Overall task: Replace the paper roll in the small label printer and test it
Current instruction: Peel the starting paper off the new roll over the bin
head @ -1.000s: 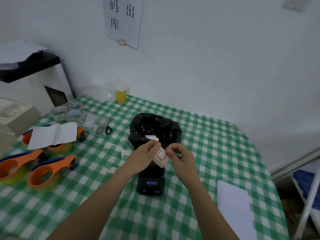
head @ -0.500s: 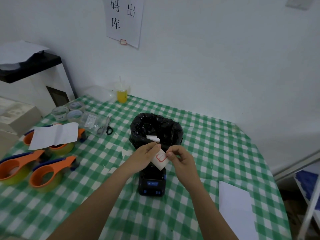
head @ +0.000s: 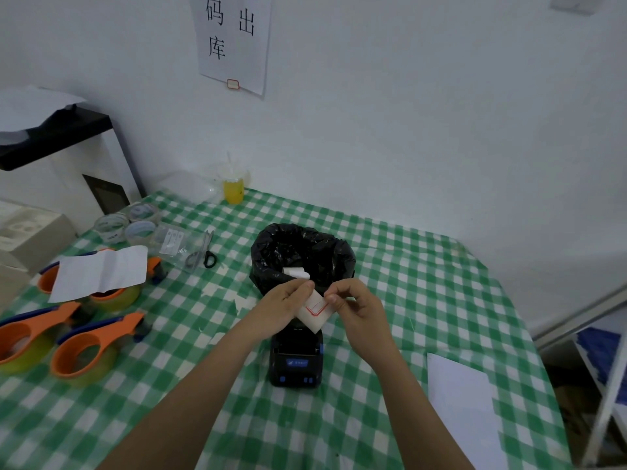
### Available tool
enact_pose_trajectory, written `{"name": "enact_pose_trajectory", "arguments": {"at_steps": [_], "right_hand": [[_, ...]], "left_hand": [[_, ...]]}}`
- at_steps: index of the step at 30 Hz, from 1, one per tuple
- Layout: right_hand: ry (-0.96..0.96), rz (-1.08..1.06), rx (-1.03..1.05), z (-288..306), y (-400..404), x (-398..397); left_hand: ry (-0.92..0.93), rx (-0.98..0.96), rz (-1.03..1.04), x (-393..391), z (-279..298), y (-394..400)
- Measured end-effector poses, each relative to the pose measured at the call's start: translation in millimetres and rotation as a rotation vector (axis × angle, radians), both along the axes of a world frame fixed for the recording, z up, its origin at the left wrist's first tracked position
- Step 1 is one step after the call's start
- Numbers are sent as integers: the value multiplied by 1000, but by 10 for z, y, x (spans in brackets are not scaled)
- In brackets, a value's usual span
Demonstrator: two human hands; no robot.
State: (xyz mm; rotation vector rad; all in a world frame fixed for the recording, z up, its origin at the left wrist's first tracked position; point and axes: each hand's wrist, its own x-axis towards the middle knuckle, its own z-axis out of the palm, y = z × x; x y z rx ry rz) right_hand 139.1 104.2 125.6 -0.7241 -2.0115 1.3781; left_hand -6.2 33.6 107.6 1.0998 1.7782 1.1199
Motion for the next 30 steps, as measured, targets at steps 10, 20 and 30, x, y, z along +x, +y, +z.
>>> {"name": "enact_pose_trajectory", "arguments": {"at_steps": [10,20,30], "right_hand": [[81,-109,-87,48,97,28],[-81,-295,-219,-99,458,-325],[-737,-170,133,-581,1202,-1138]], "left_hand": [[-31,-27,-4,-49,-49,-26],[58,-62,201,-247,-218,-22],[63,-139,271,-637,-544,68]]}}
